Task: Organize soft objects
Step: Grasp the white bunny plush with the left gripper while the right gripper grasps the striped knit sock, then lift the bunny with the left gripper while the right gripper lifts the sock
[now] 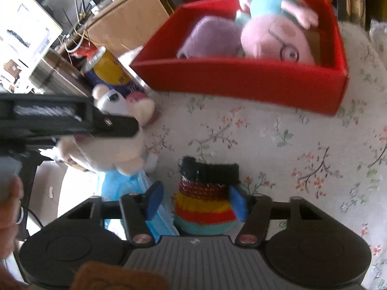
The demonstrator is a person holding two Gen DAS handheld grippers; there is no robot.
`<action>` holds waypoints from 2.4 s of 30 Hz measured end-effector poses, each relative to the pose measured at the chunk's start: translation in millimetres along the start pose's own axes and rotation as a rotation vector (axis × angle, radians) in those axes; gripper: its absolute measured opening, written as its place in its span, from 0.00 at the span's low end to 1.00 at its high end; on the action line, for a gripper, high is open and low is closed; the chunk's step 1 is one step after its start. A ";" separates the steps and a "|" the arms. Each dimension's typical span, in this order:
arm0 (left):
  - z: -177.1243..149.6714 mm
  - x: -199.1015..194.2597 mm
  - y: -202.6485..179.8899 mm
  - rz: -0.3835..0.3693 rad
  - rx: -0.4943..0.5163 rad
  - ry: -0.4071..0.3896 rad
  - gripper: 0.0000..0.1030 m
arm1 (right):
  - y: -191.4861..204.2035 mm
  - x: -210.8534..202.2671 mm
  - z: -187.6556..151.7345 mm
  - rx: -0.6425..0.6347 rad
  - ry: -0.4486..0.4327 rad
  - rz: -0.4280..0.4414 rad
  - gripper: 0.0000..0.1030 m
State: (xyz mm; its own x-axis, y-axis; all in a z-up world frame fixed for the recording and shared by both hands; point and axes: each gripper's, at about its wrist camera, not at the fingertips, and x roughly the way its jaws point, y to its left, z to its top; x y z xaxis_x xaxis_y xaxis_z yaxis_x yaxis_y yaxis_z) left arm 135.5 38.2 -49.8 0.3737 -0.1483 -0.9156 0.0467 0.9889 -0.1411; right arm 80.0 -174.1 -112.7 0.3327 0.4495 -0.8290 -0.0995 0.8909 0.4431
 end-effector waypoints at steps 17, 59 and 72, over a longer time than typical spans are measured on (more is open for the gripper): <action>10.5 -20.9 12.7 -0.071 -0.051 -0.044 0.58 | -2.6 2.0 -1.1 -0.042 0.007 -0.002 0.00; -38.5 -30.0 -27.6 -0.065 0.098 -0.017 0.59 | -43.9 -111.1 -9.2 0.067 -0.245 -0.014 0.00; -34.4 -54.2 -35.9 -0.055 0.121 -0.104 0.55 | -40.9 -151.4 1.6 0.055 -0.379 -0.023 0.00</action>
State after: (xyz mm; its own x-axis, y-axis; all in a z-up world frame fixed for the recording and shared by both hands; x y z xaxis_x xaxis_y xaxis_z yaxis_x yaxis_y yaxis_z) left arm 81.8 10.4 -8.1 0.4607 -0.2063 -0.8632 0.1782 0.9743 -0.1378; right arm 35.1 -278.7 -4.7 0.6588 0.3644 -0.6582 -0.0413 0.8911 0.4520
